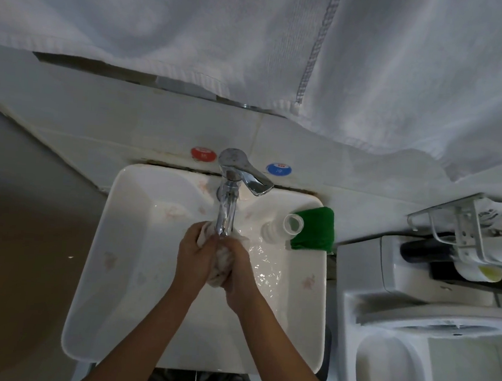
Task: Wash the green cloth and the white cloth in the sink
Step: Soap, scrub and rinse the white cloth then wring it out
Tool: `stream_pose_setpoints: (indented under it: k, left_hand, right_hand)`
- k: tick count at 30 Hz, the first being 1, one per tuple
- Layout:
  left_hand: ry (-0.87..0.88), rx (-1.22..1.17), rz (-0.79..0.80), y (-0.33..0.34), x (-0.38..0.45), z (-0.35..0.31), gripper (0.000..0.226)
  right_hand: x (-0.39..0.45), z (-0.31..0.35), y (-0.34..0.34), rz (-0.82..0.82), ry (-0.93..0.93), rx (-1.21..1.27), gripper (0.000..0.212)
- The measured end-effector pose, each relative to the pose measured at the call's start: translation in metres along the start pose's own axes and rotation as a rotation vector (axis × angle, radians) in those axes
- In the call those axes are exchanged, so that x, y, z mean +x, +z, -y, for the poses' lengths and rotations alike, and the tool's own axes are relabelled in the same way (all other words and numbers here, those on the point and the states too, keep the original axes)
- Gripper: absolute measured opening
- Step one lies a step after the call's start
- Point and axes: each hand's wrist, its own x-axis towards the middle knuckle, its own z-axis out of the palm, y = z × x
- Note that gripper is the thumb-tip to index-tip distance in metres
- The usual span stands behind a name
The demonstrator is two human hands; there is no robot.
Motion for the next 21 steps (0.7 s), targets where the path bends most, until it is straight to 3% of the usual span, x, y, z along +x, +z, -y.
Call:
stream_pose_setpoints:
  k: [5,7,10,12,16,19,21]
  left_hand:
    - [-0.076,-0.085,0.108,-0.011,-0.002,-0.005,0.039]
    - [-0.132,-0.102,0.182,-0.013,-0.002,-0.006,0.052]
    - [-0.192,-0.064,0.235,-0.014,0.003,-0.003,0.064]
    - [-0.179,0.086,0.203,-0.016,0.002,-0.003,0.059]
    - [-0.165,0.084,0.161,-0.015,0.000,-0.003,0.075]
    - [-0.099,0.125,0.060,-0.012,-0.001,-0.003,0.047]
    - [-0.076,0.101,0.023,-0.011,-0.002,-0.002,0.028]
  right_hand:
    - [-0.003,0.003,-0.005,0.037,-0.115,-0.107,0.019]
    - [-0.001,0.003,-0.005,-0.015,-0.197,-0.101,0.024]
    - [0.007,-0.002,-0.007,-0.146,-0.299,-0.143,0.010]
    - [0.007,-0.005,-0.008,-0.189,-0.351,-0.132,0.022]
    - [0.008,-0.016,-0.011,-0.090,-0.450,-0.157,0.042]
    - [0.005,-0.016,-0.008,0.055,-0.339,-0.093,0.061]
    - [0.005,-0.013,-0.009,0.077,-0.268,-0.068,0.061]
